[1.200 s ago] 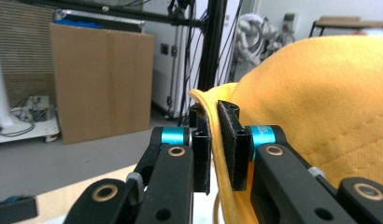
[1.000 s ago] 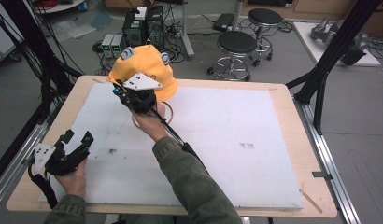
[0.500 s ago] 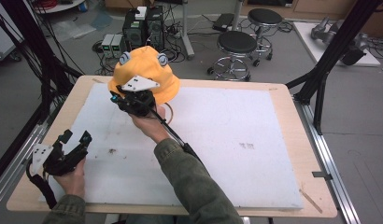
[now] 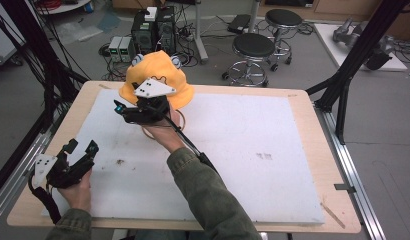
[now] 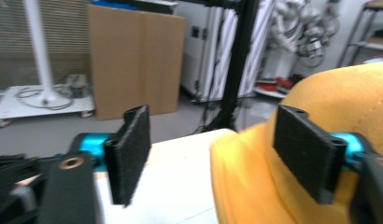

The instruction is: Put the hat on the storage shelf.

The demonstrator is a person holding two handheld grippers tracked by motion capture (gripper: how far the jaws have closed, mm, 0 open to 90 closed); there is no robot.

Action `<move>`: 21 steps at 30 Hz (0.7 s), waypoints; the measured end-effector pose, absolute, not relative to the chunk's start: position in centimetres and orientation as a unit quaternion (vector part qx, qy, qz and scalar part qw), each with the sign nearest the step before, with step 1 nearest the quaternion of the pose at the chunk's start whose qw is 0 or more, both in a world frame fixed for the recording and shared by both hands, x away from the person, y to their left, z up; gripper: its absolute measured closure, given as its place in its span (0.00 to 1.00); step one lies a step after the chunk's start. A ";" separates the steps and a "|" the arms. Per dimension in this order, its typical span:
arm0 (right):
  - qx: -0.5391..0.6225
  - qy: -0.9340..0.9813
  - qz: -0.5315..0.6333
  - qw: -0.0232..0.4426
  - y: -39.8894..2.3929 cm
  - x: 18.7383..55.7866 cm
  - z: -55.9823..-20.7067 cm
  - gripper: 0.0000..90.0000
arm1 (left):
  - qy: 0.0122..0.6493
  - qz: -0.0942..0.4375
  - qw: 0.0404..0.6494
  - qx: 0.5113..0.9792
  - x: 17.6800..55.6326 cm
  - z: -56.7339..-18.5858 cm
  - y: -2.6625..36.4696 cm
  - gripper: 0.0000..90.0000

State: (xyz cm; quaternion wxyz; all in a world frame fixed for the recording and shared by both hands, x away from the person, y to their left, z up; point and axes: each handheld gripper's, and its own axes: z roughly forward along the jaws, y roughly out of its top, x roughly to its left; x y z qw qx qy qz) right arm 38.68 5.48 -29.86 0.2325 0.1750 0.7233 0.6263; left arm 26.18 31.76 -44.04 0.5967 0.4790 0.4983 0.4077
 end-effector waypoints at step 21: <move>0.237 0.602 0.686 0.334 -4.4 36.9 -26.5 0.11 | 0.490 0.409 0.597 0.486 26.2 -44.0 31.3 0.31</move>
